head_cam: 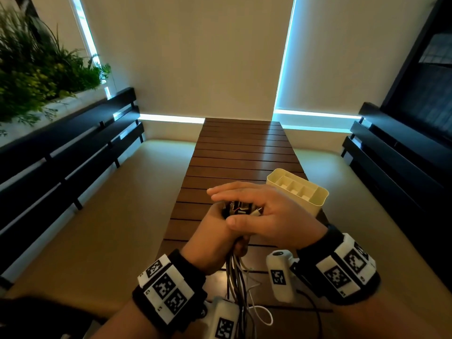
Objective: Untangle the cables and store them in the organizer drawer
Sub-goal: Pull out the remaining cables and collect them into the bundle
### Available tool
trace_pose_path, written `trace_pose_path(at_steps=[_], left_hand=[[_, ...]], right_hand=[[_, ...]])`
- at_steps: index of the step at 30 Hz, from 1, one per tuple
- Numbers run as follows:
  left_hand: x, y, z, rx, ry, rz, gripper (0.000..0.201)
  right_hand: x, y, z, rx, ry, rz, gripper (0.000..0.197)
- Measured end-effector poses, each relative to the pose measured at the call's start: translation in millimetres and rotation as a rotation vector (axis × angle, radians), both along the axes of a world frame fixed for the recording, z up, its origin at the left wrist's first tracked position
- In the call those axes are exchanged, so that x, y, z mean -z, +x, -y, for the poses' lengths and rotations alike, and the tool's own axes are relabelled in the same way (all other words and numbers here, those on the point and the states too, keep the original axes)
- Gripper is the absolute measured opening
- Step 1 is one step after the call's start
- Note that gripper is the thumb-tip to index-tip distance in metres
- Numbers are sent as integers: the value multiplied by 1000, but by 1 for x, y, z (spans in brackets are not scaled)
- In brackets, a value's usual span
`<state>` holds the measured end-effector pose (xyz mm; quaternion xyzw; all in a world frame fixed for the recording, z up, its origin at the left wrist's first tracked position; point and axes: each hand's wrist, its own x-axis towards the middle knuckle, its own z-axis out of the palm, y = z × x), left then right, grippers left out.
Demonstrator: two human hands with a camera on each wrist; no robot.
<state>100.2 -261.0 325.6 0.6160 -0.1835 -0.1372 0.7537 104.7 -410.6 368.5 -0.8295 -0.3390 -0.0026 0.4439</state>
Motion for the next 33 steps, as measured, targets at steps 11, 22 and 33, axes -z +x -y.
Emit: trace_pose_path(at_steps=[11,22,33], left_hand=[[2,13,-2,67,-109,-29,17],[2,17,4,68,-73,-33,26],[-14,50,-6,-4,-271,-46,23]], right_hand=[[20,10,8,-10,428,-344,43],[24,17,9,7,397,-294,49],[57,6,-22,-26,454,-755,39]])
